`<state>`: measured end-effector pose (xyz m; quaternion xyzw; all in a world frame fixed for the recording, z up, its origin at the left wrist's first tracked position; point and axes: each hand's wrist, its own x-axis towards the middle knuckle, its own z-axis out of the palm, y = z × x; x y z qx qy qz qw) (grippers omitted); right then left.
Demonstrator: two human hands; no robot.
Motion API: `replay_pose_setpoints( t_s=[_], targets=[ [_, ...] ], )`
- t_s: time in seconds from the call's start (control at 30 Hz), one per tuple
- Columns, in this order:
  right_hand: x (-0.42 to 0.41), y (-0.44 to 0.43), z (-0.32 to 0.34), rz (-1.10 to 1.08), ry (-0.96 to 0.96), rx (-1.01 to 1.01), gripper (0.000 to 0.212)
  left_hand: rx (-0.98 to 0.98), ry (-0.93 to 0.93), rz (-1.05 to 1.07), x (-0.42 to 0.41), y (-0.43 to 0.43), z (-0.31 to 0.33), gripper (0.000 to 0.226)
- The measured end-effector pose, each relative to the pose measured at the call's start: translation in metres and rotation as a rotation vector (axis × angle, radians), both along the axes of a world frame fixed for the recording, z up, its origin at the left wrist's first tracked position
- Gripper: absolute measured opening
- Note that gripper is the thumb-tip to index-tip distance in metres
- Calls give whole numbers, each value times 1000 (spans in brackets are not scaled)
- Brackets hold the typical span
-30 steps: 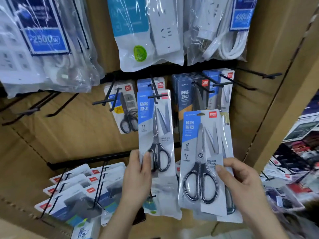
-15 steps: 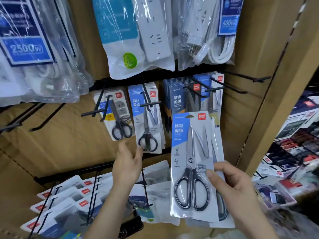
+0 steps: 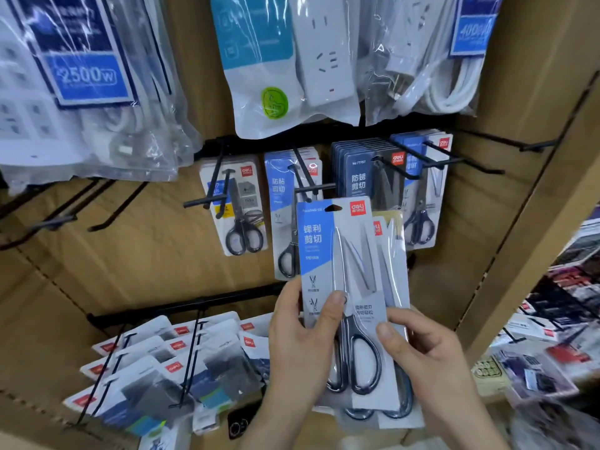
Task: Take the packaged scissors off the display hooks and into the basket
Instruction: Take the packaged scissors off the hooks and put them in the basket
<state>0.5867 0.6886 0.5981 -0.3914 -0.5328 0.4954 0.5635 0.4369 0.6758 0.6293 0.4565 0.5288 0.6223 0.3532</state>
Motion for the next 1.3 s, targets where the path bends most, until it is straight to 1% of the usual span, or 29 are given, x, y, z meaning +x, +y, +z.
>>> replay_pose_setpoints(
  t_s=[0.07, 0.17, 0.3, 0.4, 0.43, 0.5, 0.6, 0.67, 0.73, 0.8, 0.87, 0.9, 0.93, 1.03, 1.13, 1.3],
  targets=[
    [1, 1, -5, -13, 3, -14, 65, 26, -28, -4, 0, -2, 1, 23],
    [2, 1, -6, -2, 40, -62, 70, 69, 9, 52, -2, -3, -2, 18],
    [3, -2, -6, 107, 82, -84, 60, 100, -23, 107, -2, -5, -3, 17],
    [8, -5, -8, 162, 88, -117, 60, 108, -36, 139, -6, -7, -4, 19],
    [9, -6, -7, 153, 86, -131, 52, 105, -32, 141, -8, -8, -5, 19],
    [11, -7, -7, 85, 86, -124, 25, 105, -15, 140, -10, -12, -7, 14],
    [16, -7, -9, 9, -17, -100, 48, 97, -24, 128, -13, -18, -9, 8],
    [18, -6, -3, -20, -3, -91, 58, 117, -38, 123, -16, -22, -5, 9],
    [21, -4, 0, -41, 1, -65, 64, 132, -33, 123, -18, -20, 1, 10],
    [22, -3, 1, -55, 20, -35, 64, 115, -42, 117, -21, -14, 7, 17],
    [22, -3, 3, -45, 86, -54, 72, 82, -17, 105, -26, -6, 9, 11],
    [22, -4, 4, -45, 87, -58, 76, 69, 2, 103, -28, -2, 10, 7],
    [22, -4, 5, -53, 75, -56, 79, 63, 29, 108, -30, 1, 10, 9],
    [25, -4, 6, -85, 80, -50, 79, 77, 65, 119, -33, 8, 10, 15],
    [28, -4, 5, -130, 119, -32, 75, 85, 86, 131, -33, 15, 8, 25],
    [32, -7, 11, -183, 130, -14, 71, 58, 102, 124, -28, 18, 2, 22]
  ],
)
